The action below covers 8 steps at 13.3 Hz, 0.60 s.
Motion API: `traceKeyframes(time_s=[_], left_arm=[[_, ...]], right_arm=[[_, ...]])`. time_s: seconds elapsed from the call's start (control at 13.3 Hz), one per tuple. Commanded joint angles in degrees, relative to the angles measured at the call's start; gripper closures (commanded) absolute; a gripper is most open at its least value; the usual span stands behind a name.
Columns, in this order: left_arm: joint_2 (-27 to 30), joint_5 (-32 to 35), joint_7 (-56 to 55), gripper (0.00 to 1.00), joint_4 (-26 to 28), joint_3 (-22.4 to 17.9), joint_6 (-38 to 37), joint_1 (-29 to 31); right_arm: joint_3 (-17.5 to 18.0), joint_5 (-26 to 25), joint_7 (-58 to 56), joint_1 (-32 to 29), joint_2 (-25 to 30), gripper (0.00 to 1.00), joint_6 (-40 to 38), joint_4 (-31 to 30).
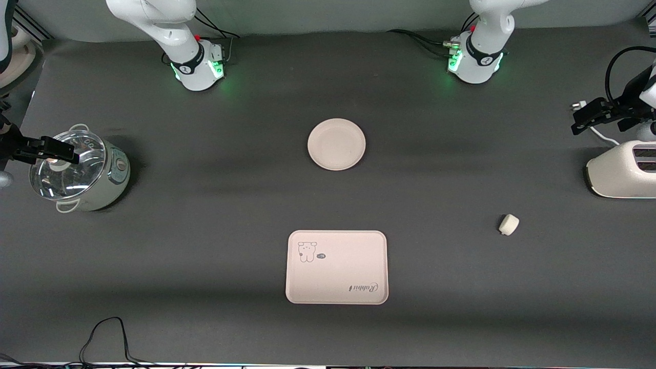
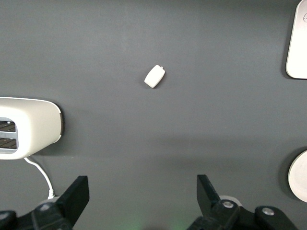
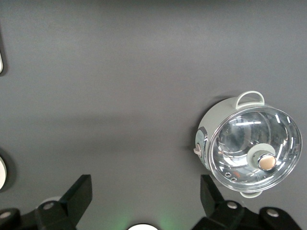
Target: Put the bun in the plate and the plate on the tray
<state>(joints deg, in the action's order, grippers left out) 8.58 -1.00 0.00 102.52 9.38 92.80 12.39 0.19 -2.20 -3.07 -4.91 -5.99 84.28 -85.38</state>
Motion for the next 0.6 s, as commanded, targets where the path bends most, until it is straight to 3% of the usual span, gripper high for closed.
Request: traceKeyframes(time_s=[0.0,0.3,0.53], left_arm=[[0.7,-0.6,1.0,0.00,-0.6,-0.2,-1.9,-0.3],[-0.1,-0.5,1.2,0.00,-0.8,-0.2,-1.0,-0.4],[-4.5,0.6,2.4,0.00,-0.5,0.0,4.3,-1.3]], right_arm=[[0.3,0.0,1.3,-0.1,0.9,0.00,-0.1,-0.7],[0.3,0.0,1.3,-0.1,0.9,0.00,-0.1,-0.7],[0.3,0.0,1.3,-0.1,0.8,0.00,-0.1,-0.7]])
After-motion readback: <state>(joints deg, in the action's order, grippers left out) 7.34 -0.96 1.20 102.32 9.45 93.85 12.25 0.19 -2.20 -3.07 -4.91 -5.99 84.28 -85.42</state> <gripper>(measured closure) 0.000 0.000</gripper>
